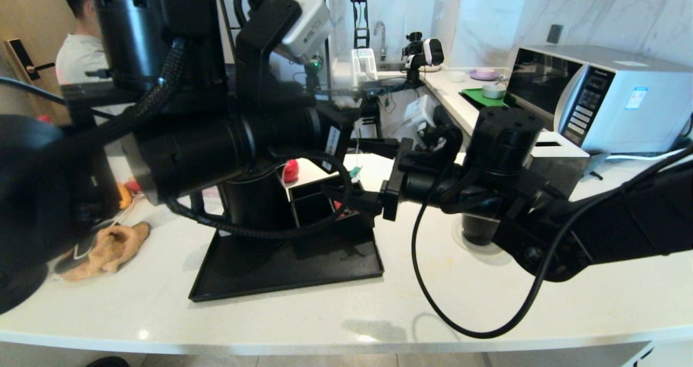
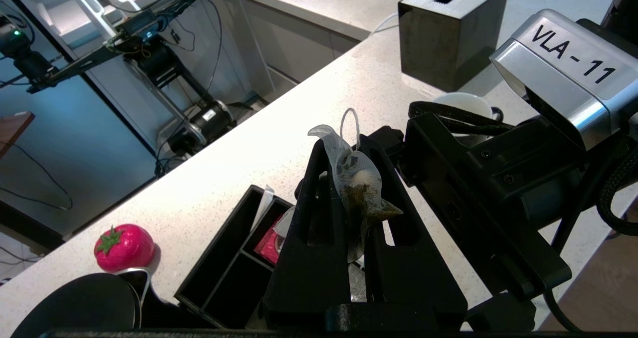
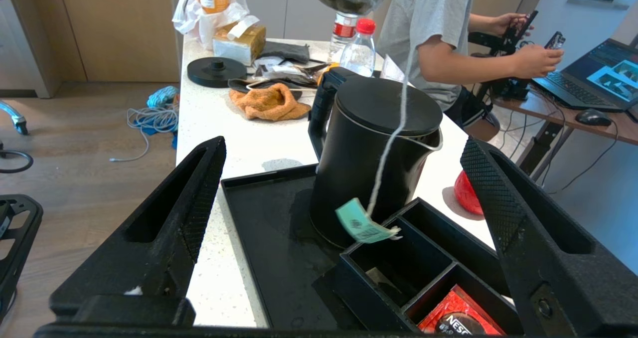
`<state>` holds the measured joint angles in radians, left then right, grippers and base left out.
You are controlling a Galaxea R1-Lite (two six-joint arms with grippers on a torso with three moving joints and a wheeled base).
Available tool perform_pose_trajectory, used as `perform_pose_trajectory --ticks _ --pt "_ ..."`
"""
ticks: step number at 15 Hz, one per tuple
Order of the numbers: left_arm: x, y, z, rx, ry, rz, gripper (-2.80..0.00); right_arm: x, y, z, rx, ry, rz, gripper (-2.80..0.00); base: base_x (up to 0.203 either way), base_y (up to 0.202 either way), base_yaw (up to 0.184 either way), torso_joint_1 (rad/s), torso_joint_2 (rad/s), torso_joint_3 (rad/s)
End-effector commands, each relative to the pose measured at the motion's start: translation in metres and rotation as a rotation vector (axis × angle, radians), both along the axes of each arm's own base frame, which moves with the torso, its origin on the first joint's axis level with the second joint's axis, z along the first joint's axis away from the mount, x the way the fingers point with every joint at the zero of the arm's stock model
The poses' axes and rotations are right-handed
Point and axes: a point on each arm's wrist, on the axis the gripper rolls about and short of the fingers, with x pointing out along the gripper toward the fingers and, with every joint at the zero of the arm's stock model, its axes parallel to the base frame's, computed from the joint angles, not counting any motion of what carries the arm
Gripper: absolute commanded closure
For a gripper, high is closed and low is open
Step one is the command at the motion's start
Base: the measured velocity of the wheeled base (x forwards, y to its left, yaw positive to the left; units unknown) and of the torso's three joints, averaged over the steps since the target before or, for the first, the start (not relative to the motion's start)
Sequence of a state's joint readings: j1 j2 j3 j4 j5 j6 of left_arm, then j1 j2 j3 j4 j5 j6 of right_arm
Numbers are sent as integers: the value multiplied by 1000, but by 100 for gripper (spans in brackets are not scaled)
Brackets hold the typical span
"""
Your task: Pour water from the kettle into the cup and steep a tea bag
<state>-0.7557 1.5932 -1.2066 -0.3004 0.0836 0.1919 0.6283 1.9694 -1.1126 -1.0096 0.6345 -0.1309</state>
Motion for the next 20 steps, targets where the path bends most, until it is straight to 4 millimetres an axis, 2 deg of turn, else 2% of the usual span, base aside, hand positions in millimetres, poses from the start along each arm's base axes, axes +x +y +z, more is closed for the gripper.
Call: perform_pose_trajectory --ticks 1,10,11,20 --pt "0 0 0 1 -3 0 0 -1 0 3 6 -11 4 -280 0 0 0 0 0 0" --pt "0 0 0 0 -2 2 0 -1 -1 3 16 -23 6 -280 0 0 0 0 0 0" --pt "0 0 0 -1 -3 2 0 -2 -1 2 15 -21 6 0 0 0 0 0 0 0" --pt "-1 1 1 -2 -4 2 0 -3 -1 2 15 -22 7 0 0 0 0 0 0 0"
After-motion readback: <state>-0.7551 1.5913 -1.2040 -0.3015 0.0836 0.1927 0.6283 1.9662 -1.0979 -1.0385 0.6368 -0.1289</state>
